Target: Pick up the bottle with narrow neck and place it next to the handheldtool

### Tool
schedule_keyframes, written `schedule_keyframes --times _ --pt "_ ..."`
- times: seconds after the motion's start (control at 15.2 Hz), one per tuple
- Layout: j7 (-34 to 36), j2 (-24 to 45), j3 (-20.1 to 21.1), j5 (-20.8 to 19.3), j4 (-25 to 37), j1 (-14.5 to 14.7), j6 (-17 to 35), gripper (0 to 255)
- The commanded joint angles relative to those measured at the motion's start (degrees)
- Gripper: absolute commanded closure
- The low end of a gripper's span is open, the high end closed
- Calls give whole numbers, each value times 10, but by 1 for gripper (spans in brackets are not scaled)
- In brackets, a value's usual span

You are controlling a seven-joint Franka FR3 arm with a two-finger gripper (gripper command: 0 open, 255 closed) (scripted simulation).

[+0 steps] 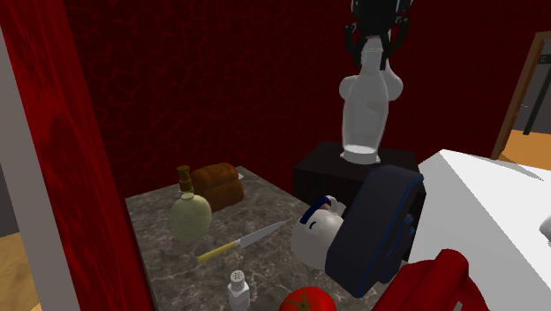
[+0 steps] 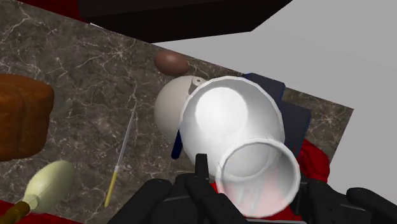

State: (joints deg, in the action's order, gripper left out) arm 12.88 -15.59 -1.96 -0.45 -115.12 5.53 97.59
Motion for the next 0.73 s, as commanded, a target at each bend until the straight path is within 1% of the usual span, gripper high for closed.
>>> schedule_keyframes --times 0.0,0.33,0.66 --pt "27 12 17 6 12 11 1 255" --pt "91 57 57 15 58 37 -1 255" --pt "155 114 94 16 122 64 -7 255"
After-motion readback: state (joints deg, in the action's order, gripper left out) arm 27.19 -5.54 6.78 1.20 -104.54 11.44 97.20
